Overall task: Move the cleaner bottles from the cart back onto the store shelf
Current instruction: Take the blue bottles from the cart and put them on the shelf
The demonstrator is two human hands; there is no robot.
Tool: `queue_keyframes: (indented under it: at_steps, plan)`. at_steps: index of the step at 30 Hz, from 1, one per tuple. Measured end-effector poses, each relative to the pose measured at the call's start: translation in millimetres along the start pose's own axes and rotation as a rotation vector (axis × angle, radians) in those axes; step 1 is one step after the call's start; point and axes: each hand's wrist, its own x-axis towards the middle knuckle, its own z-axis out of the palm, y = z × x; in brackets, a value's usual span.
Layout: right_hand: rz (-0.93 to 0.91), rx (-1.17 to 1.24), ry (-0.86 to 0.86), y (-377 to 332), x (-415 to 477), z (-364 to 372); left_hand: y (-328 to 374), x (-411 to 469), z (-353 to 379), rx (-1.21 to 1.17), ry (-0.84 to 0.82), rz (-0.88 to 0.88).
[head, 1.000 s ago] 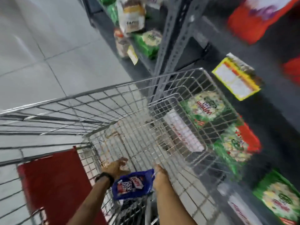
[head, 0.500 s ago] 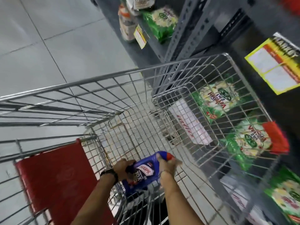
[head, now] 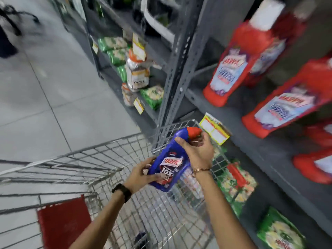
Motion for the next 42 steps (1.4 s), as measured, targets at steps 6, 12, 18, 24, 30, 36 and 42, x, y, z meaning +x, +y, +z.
queue_keyframes:
  at_steps: [6, 12, 18, 24, 30, 36, 42]
  plan:
    - [-0.258, 0.017, 0.155, -93.4, -11.6, -54.6, 98.1, -8.8, 14.3, 0.065, 0.040, 0.255]
    - [-0.392, -0.025, 0.192, -134.8, -22.8, -96.5, 144.3, -27.0, 36.2, 0.084, 0.043, 0.374]
    - [-0.376, -0.036, 0.185, -135.4, -28.7, -123.7, 155.3, -39.7, 55.8, 0.166, 0.061, 0.433]
    - [-0.334, 0.027, 0.254, -114.4, -38.4, -168.0, 156.8, -48.8, 84.1, 0.256, 0.005, 0.481]
    - [-0.349, -0.019, 0.407, -89.9, -65.7, -266.2, 171.1, -62.3, 183.5, 0.325, -0.151, 0.550]
    - [-0.345, -0.183, 0.517, -64.3, -86.6, -386.0, 188.8, -76.3, 337.1, 0.405, -0.386, 0.647]
    - [-0.303, -0.210, 0.562, -26.1, -80.6, -472.8, 184.8, -67.3, 458.5, 0.355, -0.464, 0.570]
